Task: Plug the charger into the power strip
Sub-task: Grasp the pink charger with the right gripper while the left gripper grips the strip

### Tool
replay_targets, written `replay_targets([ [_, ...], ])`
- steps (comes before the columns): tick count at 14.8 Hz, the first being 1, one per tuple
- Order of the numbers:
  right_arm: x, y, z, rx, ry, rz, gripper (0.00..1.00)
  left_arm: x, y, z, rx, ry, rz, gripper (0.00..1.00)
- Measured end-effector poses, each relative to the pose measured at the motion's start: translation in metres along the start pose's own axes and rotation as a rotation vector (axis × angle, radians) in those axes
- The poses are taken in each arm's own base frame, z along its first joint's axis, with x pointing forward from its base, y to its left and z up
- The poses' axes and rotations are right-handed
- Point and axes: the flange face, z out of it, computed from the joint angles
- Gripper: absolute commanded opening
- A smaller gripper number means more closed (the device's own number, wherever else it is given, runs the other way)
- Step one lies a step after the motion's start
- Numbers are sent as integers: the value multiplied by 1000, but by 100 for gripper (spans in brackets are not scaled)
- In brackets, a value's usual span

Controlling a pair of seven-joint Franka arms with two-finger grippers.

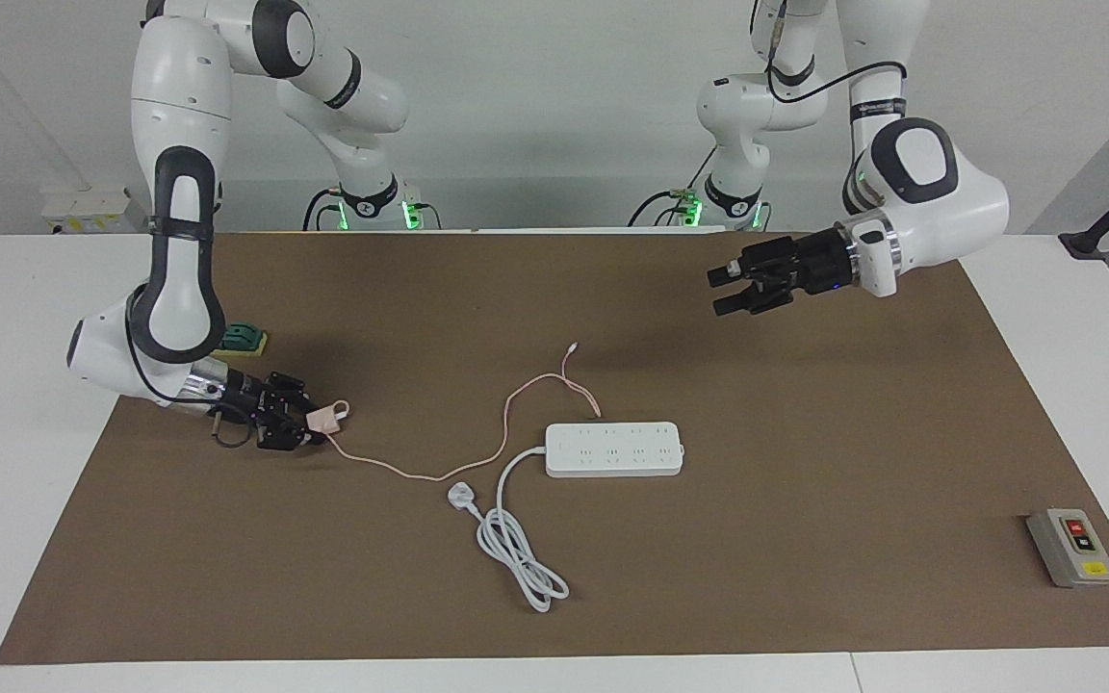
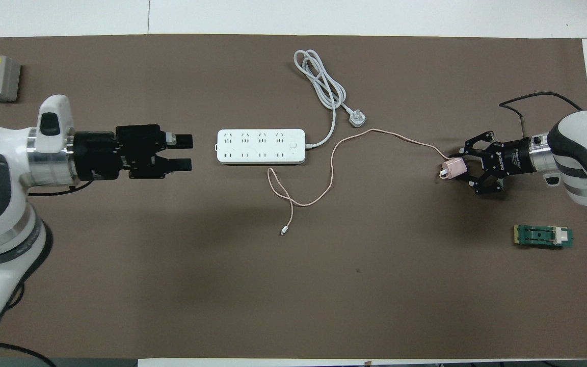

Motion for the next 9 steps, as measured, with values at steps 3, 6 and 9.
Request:
replay_targets([
  [3,-2,-3,1,1,7,22,0,5,-12,51,-81,-22,-18,100],
  [6,-15,-13,11,-13,7,53,0,25,-36,72,-107,-35,13,100],
  [9,-26,-20,12,-20,2,105,0,54,-77,92,-127,-57,94,100],
])
